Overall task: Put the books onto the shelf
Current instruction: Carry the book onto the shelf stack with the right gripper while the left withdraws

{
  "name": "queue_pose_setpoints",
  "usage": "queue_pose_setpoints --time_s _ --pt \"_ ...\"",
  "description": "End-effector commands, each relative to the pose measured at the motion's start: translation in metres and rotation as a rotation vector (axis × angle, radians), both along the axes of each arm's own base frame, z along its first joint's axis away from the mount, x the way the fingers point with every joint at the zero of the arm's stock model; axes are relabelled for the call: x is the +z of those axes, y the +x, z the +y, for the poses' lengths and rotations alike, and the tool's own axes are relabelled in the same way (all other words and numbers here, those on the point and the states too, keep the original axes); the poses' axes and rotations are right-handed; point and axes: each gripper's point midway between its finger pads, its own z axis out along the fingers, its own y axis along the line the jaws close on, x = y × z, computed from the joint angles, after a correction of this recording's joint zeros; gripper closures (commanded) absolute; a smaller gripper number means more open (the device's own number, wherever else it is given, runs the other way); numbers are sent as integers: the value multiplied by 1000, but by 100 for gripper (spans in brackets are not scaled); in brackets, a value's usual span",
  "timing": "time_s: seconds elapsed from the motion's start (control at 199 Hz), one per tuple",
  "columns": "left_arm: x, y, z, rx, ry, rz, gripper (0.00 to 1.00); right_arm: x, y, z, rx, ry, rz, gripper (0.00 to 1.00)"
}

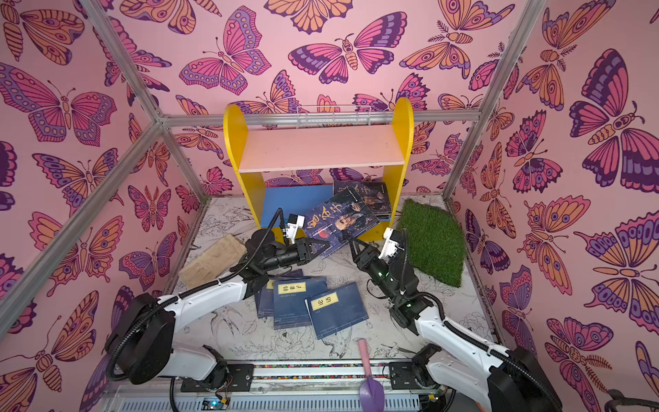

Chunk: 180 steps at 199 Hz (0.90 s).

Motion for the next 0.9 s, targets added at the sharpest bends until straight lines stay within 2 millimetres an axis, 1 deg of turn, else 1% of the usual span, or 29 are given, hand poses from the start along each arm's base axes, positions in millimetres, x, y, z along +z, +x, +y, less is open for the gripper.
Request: queue_pose_setpoints --time_s 0.0,0.105,0.166,0.296,0.402,0.417,0.432,0.457,0.462,0.482,0.517,0.547,0.572,0.653,0.703,0.713,0.723,0.793,0.898 --pt "46 -23 0 -106 -66 -164 100 16 1 -9 -18 43 -38 57" --pt "49 -27 0 -126 -60 -182 100 20 1 -8 -9 43 -45 62" --pt "49 -31 -1 -146 -49 -184 100 21 2 -5 4 49 -47 68" --pt "45 -33 0 -150 -20 -186 100 20 2 3 47 79 -38 87" --pt "41 -26 3 -110 2 -185 100 21 2 11 87 95 -35 99" --pt "41 -25 4 -101 5 -183 96 22 2 12 93 96 -36 100" --pt "40 -23 5 -88 8 -180 90 22 3 13 98 96 -36 100" --pt "39 -19 7 -66 10 -175 75 24 3 14 101 98 -37 100" --pt "39 -18 8 -59 10 -175 73 24 3 14 102 99 -38 100" --pt "37 -14 11 -33 14 -168 59 25 4 15 103 102 -40 100" --pt "35 -6 17 18 18 -160 41 29 6 16 100 109 -48 100" --pt "32 2 24 69 24 -146 30 32 8 15 92 116 -55 100" --pt "29 8 30 110 28 -131 25 35 11 15 82 121 -61 100" --pt "19 23 51 226 41 -87 17 50 20 16 64 142 -94 100" --pt "5 30 60 276 65 -51 15 56 29 16 48 151 -99 100" --pt "14 27 64 284 51 -68 15 57 30 16 47 152 -100 100" --pt "15 26 66 290 52 -70 14 58 32 16 43 156 -101 100" --pt "7 25 74 315 77 -50 14 64 44 15 11 169 -108 100" --pt "-3 20 81 330 115 -34 14 65 63 13 -56 167 -100 100"
